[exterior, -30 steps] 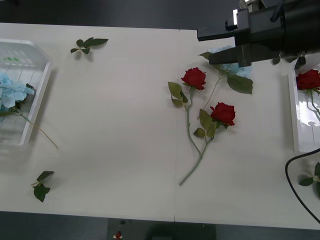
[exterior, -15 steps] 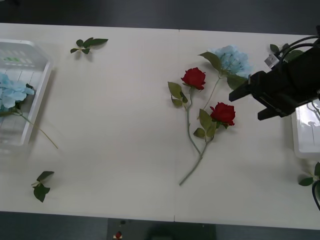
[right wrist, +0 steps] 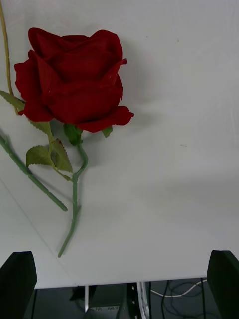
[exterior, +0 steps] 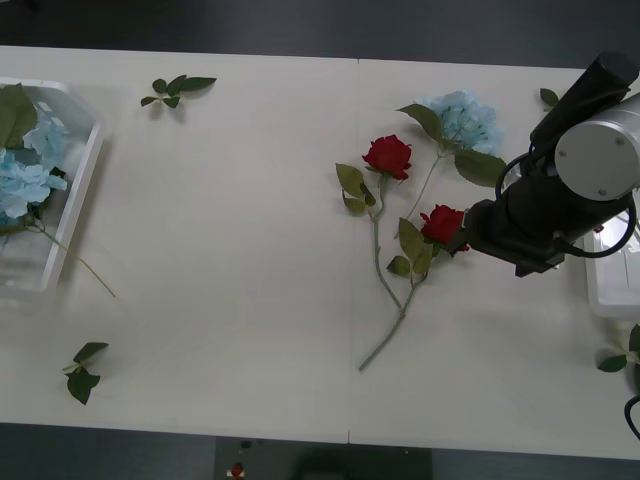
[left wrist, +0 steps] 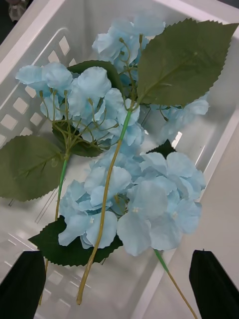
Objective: Put the red flowers into the right box and the blue flowers into the left box
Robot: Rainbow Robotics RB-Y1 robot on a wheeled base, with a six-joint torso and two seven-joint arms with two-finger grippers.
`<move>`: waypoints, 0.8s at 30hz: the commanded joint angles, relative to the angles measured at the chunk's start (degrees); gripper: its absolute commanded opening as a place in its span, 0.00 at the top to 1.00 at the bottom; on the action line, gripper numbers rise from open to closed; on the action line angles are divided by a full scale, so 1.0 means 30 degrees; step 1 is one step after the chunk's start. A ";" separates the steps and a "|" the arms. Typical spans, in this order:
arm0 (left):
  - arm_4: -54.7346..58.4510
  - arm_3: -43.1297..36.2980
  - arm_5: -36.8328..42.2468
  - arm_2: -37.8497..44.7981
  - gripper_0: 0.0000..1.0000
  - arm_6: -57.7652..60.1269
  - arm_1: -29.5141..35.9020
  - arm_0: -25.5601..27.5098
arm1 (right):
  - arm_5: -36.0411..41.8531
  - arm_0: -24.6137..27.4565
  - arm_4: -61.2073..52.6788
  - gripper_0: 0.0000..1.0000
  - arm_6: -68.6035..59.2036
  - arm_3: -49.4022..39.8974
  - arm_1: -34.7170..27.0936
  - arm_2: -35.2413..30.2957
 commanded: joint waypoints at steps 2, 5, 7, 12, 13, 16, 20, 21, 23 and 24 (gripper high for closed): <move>0.1512 -0.1078 -0.0234 0.1941 0.01 -0.0413 0.0853 0.0512 | -0.0534 0.0473 0.1537 0.00 -0.0119 0.0407 0.1292 -0.0605; 0.2977 -0.2309 -0.0263 0.3113 0.00 -0.0384 0.0853 0.1186 | -0.0710 0.0473 0.2504 0.00 0.0057 0.0876 0.2112 -0.0575; 0.3739 -0.3217 -0.0234 0.3640 0.00 -0.0384 0.0853 0.1567 | -0.1091 0.0473 0.3266 0.00 0.0203 0.1257 0.2551 -0.0400; 0.4237 -0.5268 -0.0263 0.3874 0.00 -0.0296 0.0707 0.2007 | -0.2731 0.0414 0.4848 0.00 0.0437 0.2311 0.2991 0.0714; 0.4208 -0.5737 -0.0234 0.3874 0.00 -0.0325 0.0502 0.2036 | -0.3171 0.0444 0.5170 0.00 0.0496 0.2546 0.3020 0.1007; 0.4208 -0.6879 -0.0263 0.3816 0.00 -0.0472 -0.0201 0.2065 | -0.3903 0.0444 0.5932 0.00 0.0642 0.3073 0.3137 0.1651; 0.3124 -0.8725 -0.0380 0.2702 0.00 -0.0882 -0.1842 0.2065 | -0.4636 0.0444 0.6664 0.00 0.0818 0.3776 0.3284 0.2266; 0.2743 -0.9135 -0.0439 0.2292 0.00 -0.0940 -0.2252 0.2065 | -0.4753 0.0444 0.6752 0.00 0.0848 0.3893 0.3342 0.2325; 0.1864 -0.9985 -0.0878 0.1179 0.00 -0.1145 -0.3160 0.2065 | -0.4958 0.0444 0.6869 0.00 0.0994 0.4216 0.3518 0.2354; 0.1366 -1.0366 -0.1142 0.0534 0.00 -0.1263 -0.3629 0.2065 | -0.5046 0.0444 0.7045 0.00 0.1082 0.4304 0.3606 0.2384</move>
